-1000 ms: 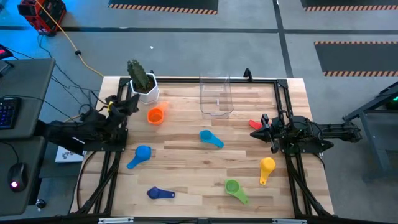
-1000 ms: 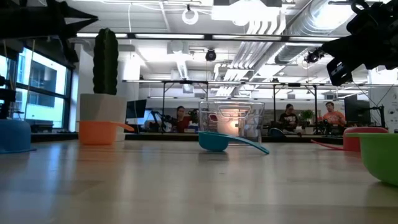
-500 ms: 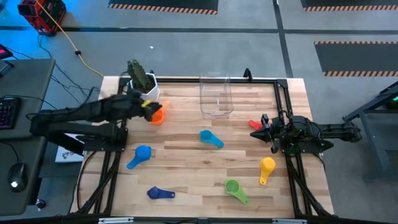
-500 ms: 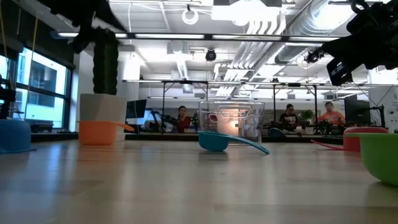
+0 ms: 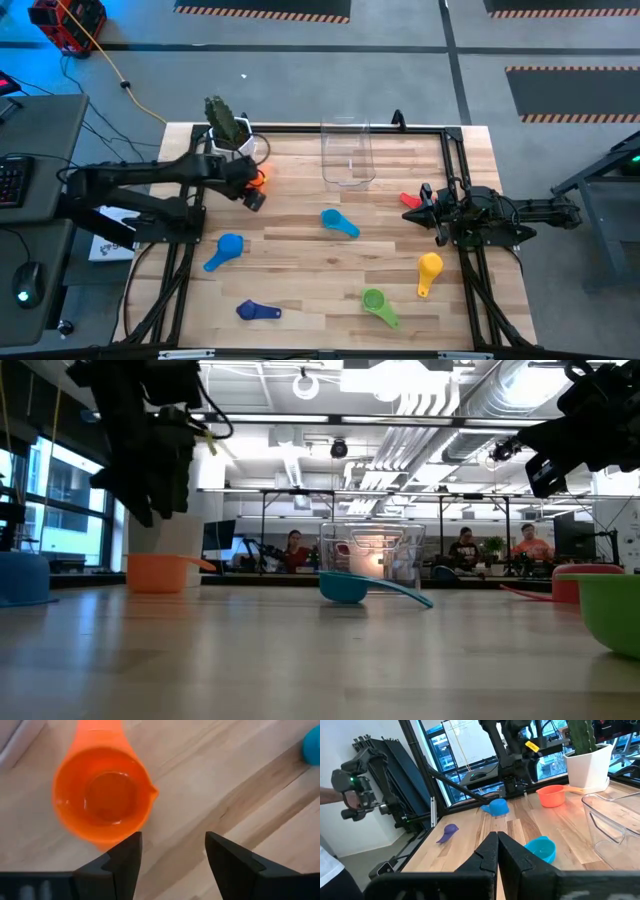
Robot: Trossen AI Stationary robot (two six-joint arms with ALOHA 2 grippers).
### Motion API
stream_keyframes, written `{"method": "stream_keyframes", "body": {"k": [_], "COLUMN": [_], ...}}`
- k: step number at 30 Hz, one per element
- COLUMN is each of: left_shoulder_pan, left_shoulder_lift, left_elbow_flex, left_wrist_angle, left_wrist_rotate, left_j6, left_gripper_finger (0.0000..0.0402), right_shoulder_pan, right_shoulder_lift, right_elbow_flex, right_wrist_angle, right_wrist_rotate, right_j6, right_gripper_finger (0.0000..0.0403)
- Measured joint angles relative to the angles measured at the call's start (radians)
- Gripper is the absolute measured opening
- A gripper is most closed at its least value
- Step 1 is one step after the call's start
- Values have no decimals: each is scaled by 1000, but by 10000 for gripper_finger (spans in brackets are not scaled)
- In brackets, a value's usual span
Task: Nest measuring cups in basket
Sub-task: Prepare the orange measuring cup
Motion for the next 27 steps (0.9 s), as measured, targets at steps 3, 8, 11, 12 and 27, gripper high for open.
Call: {"method": "stream_keyframes", "body": {"k": [3,8,11,12,27], "left_shoulder_pan": [10,31,32,32,12], "left_shoulder_lift": [68,161,197,205,369], "left_elbow_flex": [0,0,0,0,0], "left_wrist_angle": [-9,8,12,13,38], "left_wrist_rotate": [12,-5,-80,-96,-9], "left_j6": [61,131,142,153,245], "left_gripper_finger": [205,204,204,204,150], "right_shoulder_pan": [0,0,0,0,0], "right_shoulder_lift": [0,0,0,0,0], "right_elbow_flex": [0,0,0,0,0], "right_wrist_angle": [0,0,0,0,0], "right_wrist_rotate": [0,0,0,0,0], "right_j6": [0,0,0,0,0], "right_gripper_finger": [0,0,0,0,0]}}
